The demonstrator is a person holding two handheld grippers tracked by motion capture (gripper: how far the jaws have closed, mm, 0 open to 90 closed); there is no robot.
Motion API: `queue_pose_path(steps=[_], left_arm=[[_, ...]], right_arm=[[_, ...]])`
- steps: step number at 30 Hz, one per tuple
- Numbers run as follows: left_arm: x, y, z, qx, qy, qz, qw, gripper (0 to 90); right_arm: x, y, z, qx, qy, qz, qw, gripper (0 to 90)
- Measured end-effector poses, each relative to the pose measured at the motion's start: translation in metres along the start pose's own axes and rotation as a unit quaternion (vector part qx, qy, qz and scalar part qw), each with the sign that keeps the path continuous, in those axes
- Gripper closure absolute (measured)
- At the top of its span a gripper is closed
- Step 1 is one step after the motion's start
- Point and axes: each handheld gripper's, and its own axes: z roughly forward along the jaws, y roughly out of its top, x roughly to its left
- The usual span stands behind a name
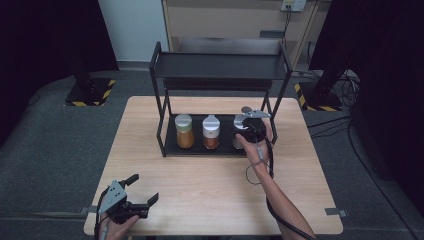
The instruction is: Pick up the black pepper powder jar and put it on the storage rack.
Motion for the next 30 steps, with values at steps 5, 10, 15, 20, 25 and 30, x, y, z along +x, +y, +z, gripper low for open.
queue_pose_path(steps=[5, 10, 15, 20, 25, 30], left_arm=[[0.0, 0.0, 0.0, 0.0, 0.0, 0.0, 1.0, 0.1], [0.0, 0.0, 0.0, 0.001, 0.001, 0.0, 1.0, 0.1], [0.0, 0.0, 0.0, 0.001, 0.0, 0.0, 1.0, 0.1], [0.0, 0.0, 0.0, 0.001, 0.0, 0.001, 1.0, 0.1], [0.0, 0.0, 0.0, 0.001, 0.001, 0.001, 1.0, 0.1], [0.0, 0.0, 0.0, 0.0, 0.001, 0.001, 1.0, 0.1]], right_arm=[[0.0, -0.001, 0.003, 0.003, -0.001, 0.002, 1.0, 31.5], [0.0, -0.002, 0.004, 0.001, -0.002, 0.002, 1.0, 31.5], [0.0, -0.004, 0.004, -0.002, -0.004, 0.007, 1.0, 31.4], [0.004, -0.005, 0.004, -0.004, -0.008, -0.004, 1.0, 31.4], [0.004, -0.007, 0.003, -0.005, -0.008, 0.0, 1.0, 31.3], [0.005, -0.011, 0.002, -0.01, -0.01, -0.001, 0.9999, 31.0]])
